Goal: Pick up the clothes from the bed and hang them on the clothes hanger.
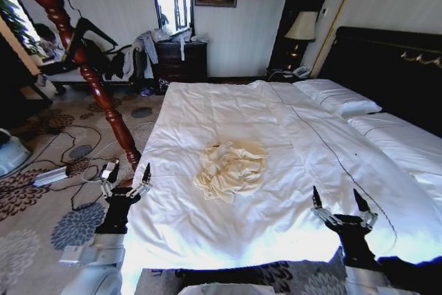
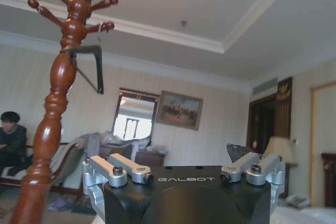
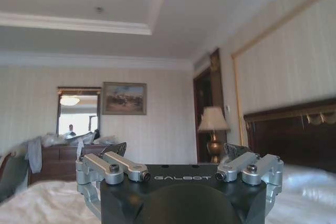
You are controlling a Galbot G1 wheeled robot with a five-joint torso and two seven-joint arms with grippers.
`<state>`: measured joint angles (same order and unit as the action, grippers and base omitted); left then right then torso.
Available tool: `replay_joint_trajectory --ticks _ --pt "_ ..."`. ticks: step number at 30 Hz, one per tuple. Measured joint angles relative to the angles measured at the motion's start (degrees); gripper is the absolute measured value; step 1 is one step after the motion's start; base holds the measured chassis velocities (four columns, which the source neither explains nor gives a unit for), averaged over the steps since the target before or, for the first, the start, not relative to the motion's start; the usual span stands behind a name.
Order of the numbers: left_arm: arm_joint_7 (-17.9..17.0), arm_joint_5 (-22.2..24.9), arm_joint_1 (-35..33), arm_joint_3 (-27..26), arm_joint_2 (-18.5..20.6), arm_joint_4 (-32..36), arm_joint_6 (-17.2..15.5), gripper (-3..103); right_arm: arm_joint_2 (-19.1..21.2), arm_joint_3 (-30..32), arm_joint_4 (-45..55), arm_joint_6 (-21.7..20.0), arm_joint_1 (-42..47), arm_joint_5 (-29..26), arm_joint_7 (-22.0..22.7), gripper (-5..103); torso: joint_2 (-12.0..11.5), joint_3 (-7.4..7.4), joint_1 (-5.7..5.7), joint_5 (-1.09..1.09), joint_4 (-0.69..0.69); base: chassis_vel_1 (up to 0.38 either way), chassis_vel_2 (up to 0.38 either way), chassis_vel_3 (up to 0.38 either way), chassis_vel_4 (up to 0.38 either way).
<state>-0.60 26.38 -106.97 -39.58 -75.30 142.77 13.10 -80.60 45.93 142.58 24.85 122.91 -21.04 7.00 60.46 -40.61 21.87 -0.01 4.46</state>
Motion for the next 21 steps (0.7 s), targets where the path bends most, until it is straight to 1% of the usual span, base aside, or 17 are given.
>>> replay_joint_trajectory --ticks 1,2,3,4,5,6,8,9,11,12,14,16,17,18,20,21 --pt "0.6 -0.1 -0.7 -0.6 -0.9 0.4 0.1 100 0.6 0.0 0.4 -0.8 0.2 1.3 1.4 100 0.0 0.00 0.00 0.01 0.01 0.000 0.000 0.000 0.000" --pt "0.9 -0.7 -1.3 -1.3 -1.7 0.5 0.4 100 1.4 1.4 0.6 -0.7 -0.1 5.4 1.6 100 0.0 0.00 0.00 0.00 0.01 0.000 0.000 0.000 0.000" --pt "0.9 -0.7 -1.3 -1.3 -1.7 0.5 0.4 100 1.4 1.4 0.6 -0.7 -0.1 5.4 1.6 100 0.0 0.00 0.00 0.00 0.01 0.000 0.000 0.000 0.000" --pt "1.1 -1.1 -2.0 -1.7 -2.3 0.5 0.6 100 2.0 2.6 0.6 -0.4 -0.4 7.7 1.4 100 0.0 -0.01 0.01 0.00 -0.02 0.000 0.000 0.000 0.000" --pt "1.3 -1.5 -3.0 -2.1 -2.9 0.4 0.8 100 2.9 3.2 0.6 -0.5 -0.6 8.3 1.3 100 0.0 0.00 0.00 0.01 -0.02 0.000 0.000 0.000 0.000" --pt "1.4 -2.0 -3.6 -2.6 -3.3 -0.2 1.1 100 3.6 3.3 0.6 -1.6 -0.9 6.8 2.0 100 0.0 0.00 0.00 0.02 -0.02 0.000 0.000 0.000 0.000" --pt "1.5 -2.2 -3.7 -2.9 -3.3 -0.6 1.2 100 3.7 3.2 0.6 -2.1 -1.1 6.0 2.3 100 0.0 0.00 0.00 0.01 -0.01 0.000 0.000 0.000 0.000" --pt "1.6 -2.7 -3.6 -3.6 -3.4 -1.5 1.4 100 3.9 2.9 0.6 -3.2 -2.2 4.1 3.0 100 0.0 0.00 0.00 0.01 0.01 0.000 0.000 0.000 0.000" --pt "1.7 -2.7 -3.3 -4.1 -3.0 -2.6 1.4 100 4.0 2.2 -0.3 -4.7 -3.2 1.4 3.7 100 0.0 -0.01 0.01 0.00 0.00 0.000 0.000 0.000 0.000" --pt "1.7 -2.7 -3.3 -4.1 -3.0 -2.6 1.4 100 4.0 2.2 -0.3 -4.7 -3.2 1.4 3.7 100 0.0 -0.01 0.01 0.00 0.00 0.000 0.000 0.000 0.000" --pt "1.9 -1.9 -3.0 -3.8 -2.7 -3.1 0.5 100 4.5 0.5 -0.6 -7.1 -3.1 -2.8 5.6 100 0.0 -0.01 0.00 0.01 0.02 0.000 0.000 0.000 0.000" --pt "2.0 -1.5 -3.0 -3.5 -2.6 -3.2 0.2 100 4.7 0.4 -0.7 -7.5 -3.2 -3.4 6.0 100 0.0 0.00 0.00 0.00 0.01 0.000 0.000 0.000 0.000" --pt "2.0 -0.5 -2.9 -2.8 -2.5 -3.1 -0.6 100 5.0 0.9 -1.7 -7.7 -3.7 -2.1 6.5 100 0.0 0.00 0.00 -0.01 0.01 0.000 0.000 0.000 0.000" --pt "2.2 0.1 -3.0 -2.5 -2.2 -2.9 -1.1 100 5.2 1.8 -2.7 -6.9 -4.2 0.7 6.0 100 0.0 0.00 0.00 -0.01 0.00 0.000 0.000 0.000 0.000" --pt "2.9 1.0 -3.5 -1.9 -1.5 -1.9 -1.8 100 5.3 3.0 -4.1 -4.7 -5.0 5.5 3.8 100 0.0 0.00 0.01 0.02 0.00 0.000 0.000 0.000 0.000" --pt "2.9 1.0 -3.5 -1.9 -1.5 -1.9 -1.8 100 5.3 3.0 -4.1 -4.7 -5.0 5.5 3.8 100 0.0 0.00 0.01 0.02 0.00 0.000 0.000 0.000 0.000"
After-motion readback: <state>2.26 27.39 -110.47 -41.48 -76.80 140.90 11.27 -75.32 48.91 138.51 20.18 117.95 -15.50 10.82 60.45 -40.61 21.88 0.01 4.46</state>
